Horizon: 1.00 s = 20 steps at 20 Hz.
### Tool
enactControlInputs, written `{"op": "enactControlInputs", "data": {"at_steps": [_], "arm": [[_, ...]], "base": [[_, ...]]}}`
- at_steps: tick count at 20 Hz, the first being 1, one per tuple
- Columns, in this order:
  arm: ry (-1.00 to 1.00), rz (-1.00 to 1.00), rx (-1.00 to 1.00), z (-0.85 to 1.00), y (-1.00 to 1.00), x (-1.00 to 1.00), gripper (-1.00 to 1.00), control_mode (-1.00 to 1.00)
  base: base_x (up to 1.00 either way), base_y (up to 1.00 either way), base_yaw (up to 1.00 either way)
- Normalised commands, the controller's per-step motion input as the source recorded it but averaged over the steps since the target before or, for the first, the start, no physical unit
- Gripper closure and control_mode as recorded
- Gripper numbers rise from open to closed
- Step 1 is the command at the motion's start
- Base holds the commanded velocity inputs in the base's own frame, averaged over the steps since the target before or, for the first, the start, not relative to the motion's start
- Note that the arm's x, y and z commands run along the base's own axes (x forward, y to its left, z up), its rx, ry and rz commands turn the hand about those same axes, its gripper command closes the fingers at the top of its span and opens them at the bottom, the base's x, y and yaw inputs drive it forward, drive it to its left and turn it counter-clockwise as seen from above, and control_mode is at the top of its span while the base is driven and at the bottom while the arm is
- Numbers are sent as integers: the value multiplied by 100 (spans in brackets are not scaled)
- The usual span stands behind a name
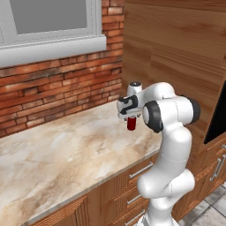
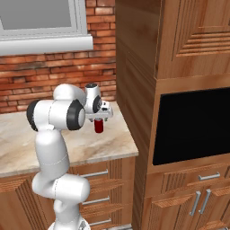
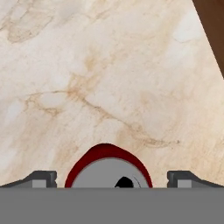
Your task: Four empty soda cans are scattered around the kitchen. Gather all the cans and cluster them next to the stove for recycling.
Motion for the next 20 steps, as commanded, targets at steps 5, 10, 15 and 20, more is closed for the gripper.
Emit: {"op": "enactControlInputs", "data": {"at_steps": [5, 10, 15, 20], "arm": [[4, 0, 0, -8, -3, 1, -100, -100], [4, 0, 0, -5, 0, 0, -100, -100], [4, 0, 0, -5, 0, 0, -100, -100], [6, 0, 0, -5, 0, 0, 100, -100]], "base": [[0, 0, 0], [0, 0, 0], [0, 0, 0], [0, 0, 0]]}}
